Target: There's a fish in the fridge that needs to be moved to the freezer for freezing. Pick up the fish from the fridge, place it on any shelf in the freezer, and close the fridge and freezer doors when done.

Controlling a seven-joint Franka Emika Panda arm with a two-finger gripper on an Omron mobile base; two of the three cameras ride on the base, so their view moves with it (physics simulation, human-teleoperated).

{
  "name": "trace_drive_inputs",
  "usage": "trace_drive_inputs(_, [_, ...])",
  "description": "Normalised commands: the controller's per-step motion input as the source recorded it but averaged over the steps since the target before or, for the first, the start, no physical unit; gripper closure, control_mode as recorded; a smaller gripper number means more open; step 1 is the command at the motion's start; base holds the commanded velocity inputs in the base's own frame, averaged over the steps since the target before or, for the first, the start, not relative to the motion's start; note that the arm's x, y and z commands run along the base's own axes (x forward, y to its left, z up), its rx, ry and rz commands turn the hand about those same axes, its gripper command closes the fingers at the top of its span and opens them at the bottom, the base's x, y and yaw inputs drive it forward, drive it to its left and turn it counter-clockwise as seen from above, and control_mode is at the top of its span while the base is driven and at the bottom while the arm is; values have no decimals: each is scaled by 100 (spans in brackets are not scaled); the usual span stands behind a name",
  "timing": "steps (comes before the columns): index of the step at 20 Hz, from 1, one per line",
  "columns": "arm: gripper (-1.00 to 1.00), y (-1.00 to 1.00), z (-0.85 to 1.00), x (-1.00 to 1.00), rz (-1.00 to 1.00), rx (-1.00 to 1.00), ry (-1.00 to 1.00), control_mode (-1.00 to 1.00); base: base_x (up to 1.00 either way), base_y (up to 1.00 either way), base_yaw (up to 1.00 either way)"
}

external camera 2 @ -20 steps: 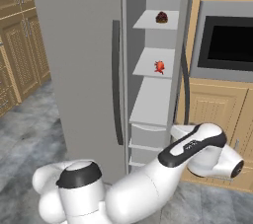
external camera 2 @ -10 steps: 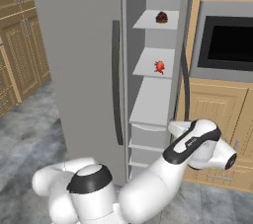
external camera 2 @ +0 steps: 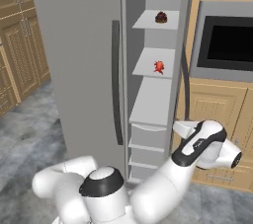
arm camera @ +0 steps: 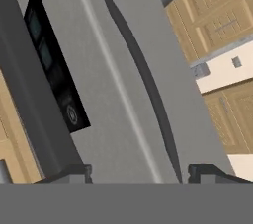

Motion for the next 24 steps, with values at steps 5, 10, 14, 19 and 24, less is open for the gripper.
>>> trace_drive_inputs(5, [-100, -10, -1, 1, 6, 2, -1, -100, 0, 0, 0])
trace_drive_inputs(10, [-100, -16, -1, -10, 1, 2, -8, -100, 0, 0, 0])
trace_drive_inputs(14, [-100, -15, 0, -54, 0, 1, -20, -100, 0, 0, 0])
trace_drive_inputs(19, [-100, -15, -2, -37, 0, 1, -13, -100, 0, 0, 0])
trace_drive_inputs(24, [-100, 0, -27, 26, 2, 0, 0, -100, 0, 0, 0])
